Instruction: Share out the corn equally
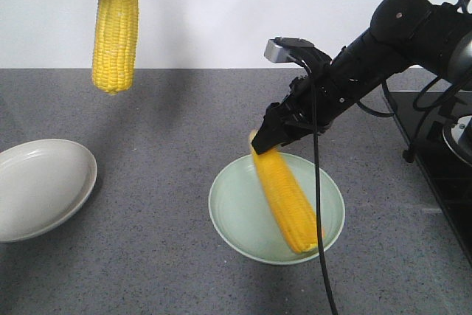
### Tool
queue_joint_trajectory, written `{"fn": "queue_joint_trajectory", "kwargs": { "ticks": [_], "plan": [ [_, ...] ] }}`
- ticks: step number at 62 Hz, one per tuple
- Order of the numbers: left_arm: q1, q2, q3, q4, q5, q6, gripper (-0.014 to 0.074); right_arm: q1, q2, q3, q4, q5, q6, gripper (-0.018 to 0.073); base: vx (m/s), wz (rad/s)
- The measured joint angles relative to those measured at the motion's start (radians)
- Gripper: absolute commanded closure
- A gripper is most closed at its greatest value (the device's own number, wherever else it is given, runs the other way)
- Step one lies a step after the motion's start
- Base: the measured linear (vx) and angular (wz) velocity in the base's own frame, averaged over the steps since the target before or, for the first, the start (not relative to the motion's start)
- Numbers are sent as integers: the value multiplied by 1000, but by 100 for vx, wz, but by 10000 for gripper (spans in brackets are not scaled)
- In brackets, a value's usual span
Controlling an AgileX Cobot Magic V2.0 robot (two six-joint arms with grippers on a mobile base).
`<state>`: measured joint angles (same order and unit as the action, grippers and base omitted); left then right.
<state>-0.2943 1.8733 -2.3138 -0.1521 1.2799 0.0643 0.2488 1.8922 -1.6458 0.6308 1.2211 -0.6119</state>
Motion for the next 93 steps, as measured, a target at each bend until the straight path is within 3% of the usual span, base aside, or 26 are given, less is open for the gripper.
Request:
{"fn": "queue_joint_trajectory", "kwargs": {
  "ticks": [12, 23, 35, 45, 58, 93],
  "plan": [
    [0, -19, 78, 29, -4, -4, 603, 0, 0, 0, -13, 3, 0, 55, 0, 0],
    [3, -79, 300, 163, -7, -4, 603, 0, 0, 0, -17, 3, 8, 67, 0, 0],
    [75, -150, 517, 230, -10, -26, 603, 0, -13, 0, -22, 4, 10, 91, 0, 0],
    [166, -178, 610, 241, -11, -30, 603, 0, -21, 0, -16, 6, 17, 105, 0, 0],
    [231, -177, 674, 248, -34, -30, 603, 0, -58, 0, 9, 7, 22, 109, 0, 0],
    [267, -177, 776, 215, -127, -30, 566, 0, -98, 0, 22, 13, 8, 109, 0, 0]
  ]
}}
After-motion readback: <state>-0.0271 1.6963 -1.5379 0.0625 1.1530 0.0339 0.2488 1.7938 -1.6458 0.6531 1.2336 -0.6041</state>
